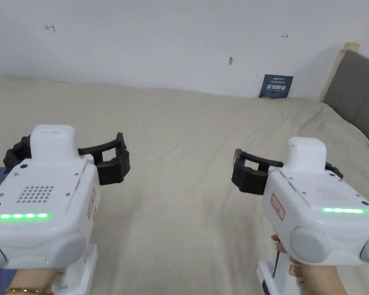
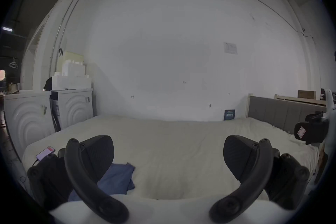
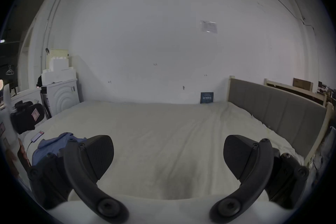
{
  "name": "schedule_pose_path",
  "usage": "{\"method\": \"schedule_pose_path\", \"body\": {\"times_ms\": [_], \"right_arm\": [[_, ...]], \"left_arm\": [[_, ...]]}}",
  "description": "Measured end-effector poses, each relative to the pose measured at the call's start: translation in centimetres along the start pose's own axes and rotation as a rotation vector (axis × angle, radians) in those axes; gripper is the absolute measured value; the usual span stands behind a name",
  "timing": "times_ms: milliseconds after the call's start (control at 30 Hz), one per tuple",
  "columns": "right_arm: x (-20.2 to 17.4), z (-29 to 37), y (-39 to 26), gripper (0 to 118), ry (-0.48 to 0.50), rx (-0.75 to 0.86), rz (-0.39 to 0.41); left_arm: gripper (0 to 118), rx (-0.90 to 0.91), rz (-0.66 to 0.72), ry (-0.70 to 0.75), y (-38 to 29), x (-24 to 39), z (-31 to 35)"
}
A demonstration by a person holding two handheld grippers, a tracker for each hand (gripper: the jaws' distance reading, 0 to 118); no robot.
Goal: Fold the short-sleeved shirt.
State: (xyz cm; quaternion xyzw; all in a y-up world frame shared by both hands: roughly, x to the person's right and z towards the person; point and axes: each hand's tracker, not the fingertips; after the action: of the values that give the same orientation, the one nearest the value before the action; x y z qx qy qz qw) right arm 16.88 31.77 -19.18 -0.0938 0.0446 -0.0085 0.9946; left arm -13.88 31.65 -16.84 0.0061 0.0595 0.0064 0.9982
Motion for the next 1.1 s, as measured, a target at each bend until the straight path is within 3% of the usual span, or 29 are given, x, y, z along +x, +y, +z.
{"method": "schedule_pose_path", "body": {"times_ms": [133, 367, 533, 700, 733, 767, 800, 833, 867, 900, 1000, 1100], "right_arm": [[0.1, 0.3, -1.8, 118, 0.001, -0.028, 0.011], [0.1, 0.4, -2.1, 118, -0.006, -0.032, -0.016], [-0.2, 0.6, -2.5, 118, -0.027, -0.027, 0.007], [-0.3, 0.8, -2.6, 118, 0.005, -0.036, -0.003], [-0.3, 0.9, -2.6, 118, 0.019, -0.039, -0.004], [-0.5, 1.1, -2.6, 118, 0.017, -0.036, -0.005], [-0.5, 1.3, -2.6, 115, 0.013, -0.019, -0.006], [-0.6, 1.6, -2.5, 101, 0.015, -0.006, -0.005], [-0.8, 1.7, -2.4, 56, 0.0, 0.013, 0.001], [-0.9, 1.6, -2.3, 20, -0.034, 0.015, 0.002], [-0.3, 1.5, -1.9, 4, 0.035, -0.017, -0.047], [-0.2, 1.4, -1.8, 3, 0.029, -0.022, -0.031]], "left_arm": [[118, -0.088, -0.101, -0.03, -2.3, 1.2, 0.5], [118, -0.111, -0.059, -0.027, -3.4, 0.7, 0.3], [118, -0.091, -0.052, -0.024, -3.0, 0.4, 0.2], [115, -0.079, -0.054, -0.027, -2.8, 0.4, 0.3], [112, -0.076, -0.057, -0.028, -2.8, 0.4, 0.4], [94, -0.068, -0.071, -0.02, -2.6, 0.6, 0.6], [61, -0.06, -0.097, -0.002, -2.6, 0.8, 0.7], [18, -0.057, -0.13, 0.027, -2.6, 1.0, 0.7], [1, -0.06, -0.153, 0.068, -2.6, 1.3, 0.5], [0, -0.059, -0.123, 0.03, -2.5, 0.9, 0.7], [0, -0.093, -0.058, -0.039, -2.1, 0.6, 0.9], [0, -0.085, -0.096, -0.016, -2.3, 0.8, 0.9]]}}
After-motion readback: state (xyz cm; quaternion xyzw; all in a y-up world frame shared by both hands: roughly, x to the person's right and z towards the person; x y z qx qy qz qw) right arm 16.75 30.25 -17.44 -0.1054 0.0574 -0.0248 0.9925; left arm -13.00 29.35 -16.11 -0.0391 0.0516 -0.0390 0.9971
